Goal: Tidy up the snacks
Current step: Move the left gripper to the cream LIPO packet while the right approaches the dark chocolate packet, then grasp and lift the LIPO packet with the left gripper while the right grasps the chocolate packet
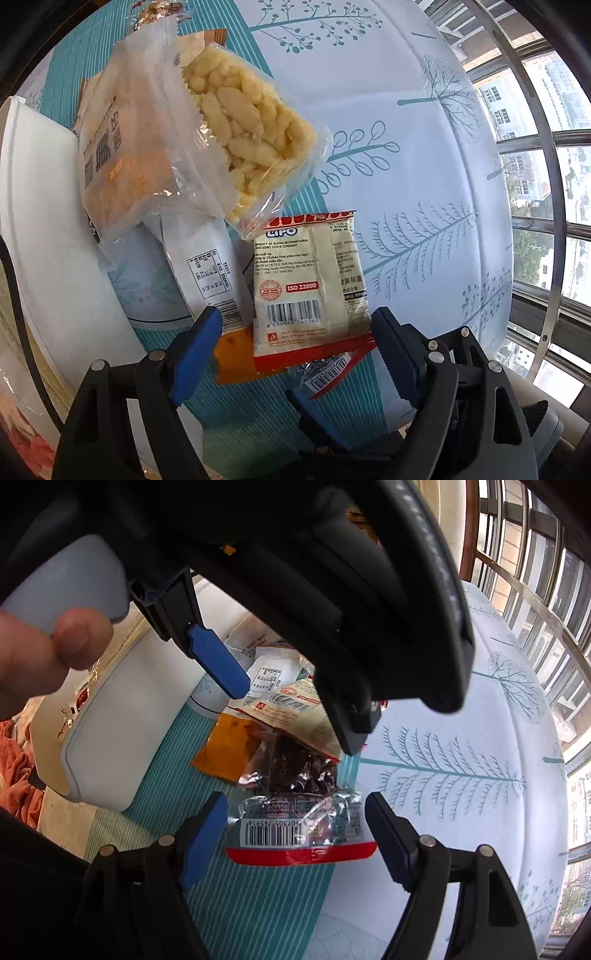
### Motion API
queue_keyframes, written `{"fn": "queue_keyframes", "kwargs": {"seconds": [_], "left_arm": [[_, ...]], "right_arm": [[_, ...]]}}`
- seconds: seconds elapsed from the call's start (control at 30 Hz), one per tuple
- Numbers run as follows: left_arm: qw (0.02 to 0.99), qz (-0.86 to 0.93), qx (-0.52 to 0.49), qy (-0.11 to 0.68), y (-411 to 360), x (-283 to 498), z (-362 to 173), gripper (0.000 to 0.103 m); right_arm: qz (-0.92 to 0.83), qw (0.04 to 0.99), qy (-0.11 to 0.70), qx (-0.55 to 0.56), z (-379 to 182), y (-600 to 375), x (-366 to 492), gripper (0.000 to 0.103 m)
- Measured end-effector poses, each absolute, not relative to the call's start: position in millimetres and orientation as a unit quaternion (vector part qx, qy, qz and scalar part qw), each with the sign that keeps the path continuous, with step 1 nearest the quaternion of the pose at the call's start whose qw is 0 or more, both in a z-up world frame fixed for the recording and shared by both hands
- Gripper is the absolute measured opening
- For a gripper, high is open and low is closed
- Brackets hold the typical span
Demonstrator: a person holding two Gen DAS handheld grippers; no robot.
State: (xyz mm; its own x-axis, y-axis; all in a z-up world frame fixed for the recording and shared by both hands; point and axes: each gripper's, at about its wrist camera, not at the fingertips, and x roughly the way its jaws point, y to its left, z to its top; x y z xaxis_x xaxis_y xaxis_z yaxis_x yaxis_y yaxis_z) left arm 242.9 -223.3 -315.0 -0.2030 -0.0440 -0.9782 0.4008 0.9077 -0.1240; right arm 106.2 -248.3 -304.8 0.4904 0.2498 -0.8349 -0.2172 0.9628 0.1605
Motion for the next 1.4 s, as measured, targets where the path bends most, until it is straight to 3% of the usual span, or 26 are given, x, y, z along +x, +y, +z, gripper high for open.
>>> {"fn": "queue_keyframes", "kwargs": {"seconds": [0.37,0.4,0.43,0.77,0.87,0.9,1.07,1.13,1.4], "left_arm": [[0.618,-0.17,0.135,0.755,-236,248,-321,0.071],[0.619,-0.17,0.136,0.755,-237,248,-320,0.065],[0.618,-0.177,0.129,0.755,-237,249,-319,0.053],[0.619,-0.18,0.111,0.756,-233,248,-317,0.048],[0.625,-0.182,0.107,0.751,-225,249,-308,0.048],[0.625,-0.184,0.103,0.751,-223,249,-304,0.047],[0.633,-0.192,0.09,0.745,-216,245,-290,0.047],[0.637,-0.196,0.088,0.741,-213,243,-283,0.047],[0.662,-0.213,0.054,0.716,-195,233,-245,0.046]], "right_arm": [[0.143,0.863,0.484,0.022,-310,-249,116,0.072],[0.145,0.863,0.484,0.022,-309,-249,111,0.071],[0.148,0.862,0.484,0.023,-310,-252,111,0.067],[0.159,0.854,0.494,0.033,-306,-249,106,0.051],[0.166,0.85,0.498,0.042,-306,-249,104,0.033],[0.169,0.845,0.505,0.043,-307,-248,104,0.007],[0.152,0.849,0.504,0.043,-306,-248,103,0.008],[0.149,0.851,0.502,0.044,-304,-250,102,0.002],[0.13,0.868,0.478,0.042,-284,-258,98,0.002]]}}
